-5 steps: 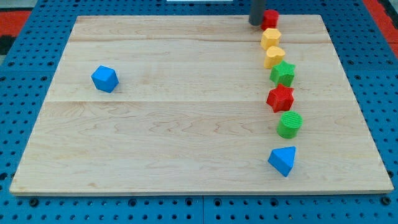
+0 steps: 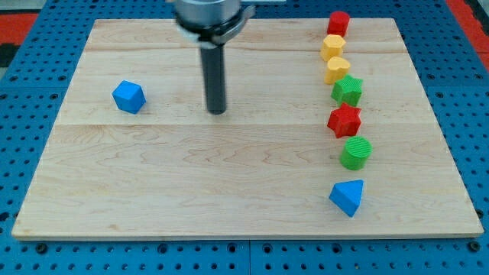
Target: Slide blue cube towards yellow heart
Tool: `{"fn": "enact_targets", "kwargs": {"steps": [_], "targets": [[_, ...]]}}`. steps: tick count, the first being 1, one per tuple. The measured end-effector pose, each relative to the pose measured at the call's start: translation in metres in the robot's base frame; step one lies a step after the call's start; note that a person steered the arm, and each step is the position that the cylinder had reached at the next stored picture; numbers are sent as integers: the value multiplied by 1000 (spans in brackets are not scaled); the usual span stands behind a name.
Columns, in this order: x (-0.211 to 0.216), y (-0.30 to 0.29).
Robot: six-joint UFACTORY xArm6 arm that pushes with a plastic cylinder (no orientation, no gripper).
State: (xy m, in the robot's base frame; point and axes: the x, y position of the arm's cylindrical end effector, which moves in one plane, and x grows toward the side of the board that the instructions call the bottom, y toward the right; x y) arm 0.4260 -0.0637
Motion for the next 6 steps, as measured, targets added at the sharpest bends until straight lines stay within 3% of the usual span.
{"fn": "enact_targets", "kwargs": {"steps": [2,4,6], "targets": [[-6,-99],[-59,-110],[-66,-109]]}}
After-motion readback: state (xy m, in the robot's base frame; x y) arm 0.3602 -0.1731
